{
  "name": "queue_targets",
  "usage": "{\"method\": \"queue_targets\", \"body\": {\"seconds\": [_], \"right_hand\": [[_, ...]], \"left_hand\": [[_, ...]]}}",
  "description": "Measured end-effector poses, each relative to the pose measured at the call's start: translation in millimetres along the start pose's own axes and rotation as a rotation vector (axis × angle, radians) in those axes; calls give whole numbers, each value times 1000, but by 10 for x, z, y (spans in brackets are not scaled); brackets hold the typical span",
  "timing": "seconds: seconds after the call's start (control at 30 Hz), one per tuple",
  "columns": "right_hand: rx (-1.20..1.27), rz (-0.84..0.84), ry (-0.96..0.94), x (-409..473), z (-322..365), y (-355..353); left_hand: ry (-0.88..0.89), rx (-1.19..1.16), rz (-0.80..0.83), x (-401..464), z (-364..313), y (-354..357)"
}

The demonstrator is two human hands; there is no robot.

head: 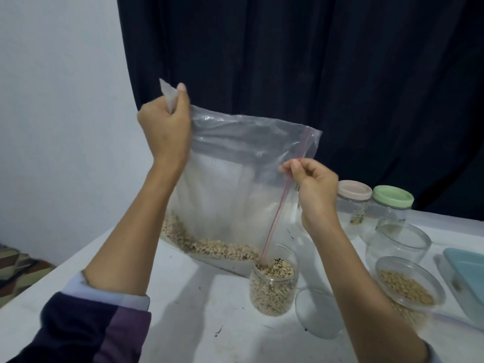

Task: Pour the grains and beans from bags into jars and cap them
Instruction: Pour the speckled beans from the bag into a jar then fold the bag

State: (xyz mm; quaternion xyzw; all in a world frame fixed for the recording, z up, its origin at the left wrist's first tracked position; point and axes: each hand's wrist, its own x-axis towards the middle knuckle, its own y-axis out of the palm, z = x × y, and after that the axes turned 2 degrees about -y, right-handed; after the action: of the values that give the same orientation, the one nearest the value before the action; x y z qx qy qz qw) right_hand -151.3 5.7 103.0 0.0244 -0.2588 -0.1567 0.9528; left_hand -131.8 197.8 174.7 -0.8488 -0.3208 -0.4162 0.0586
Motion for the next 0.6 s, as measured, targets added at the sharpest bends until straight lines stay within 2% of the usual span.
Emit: {"method": "queue_targets", "body": {"seconds": [0.13,0.23,0.4,0.53,0.6], "right_hand": [[-48,79,-13,-50,-2,39],[-2,21,-20,10,47,-25],[-39,72,12,-64,-45,38],[19,-6,-7,-13,9,-22],[5,5,-14,-25,2,0]], "left_hand": [[32,46,68,-64,5,50],[-35,1,-10,39,14,-41],[47,45,99,-98,-1,55],[-5,20,12,35,8,-23],[44,41,53,-16,5,19]]}}
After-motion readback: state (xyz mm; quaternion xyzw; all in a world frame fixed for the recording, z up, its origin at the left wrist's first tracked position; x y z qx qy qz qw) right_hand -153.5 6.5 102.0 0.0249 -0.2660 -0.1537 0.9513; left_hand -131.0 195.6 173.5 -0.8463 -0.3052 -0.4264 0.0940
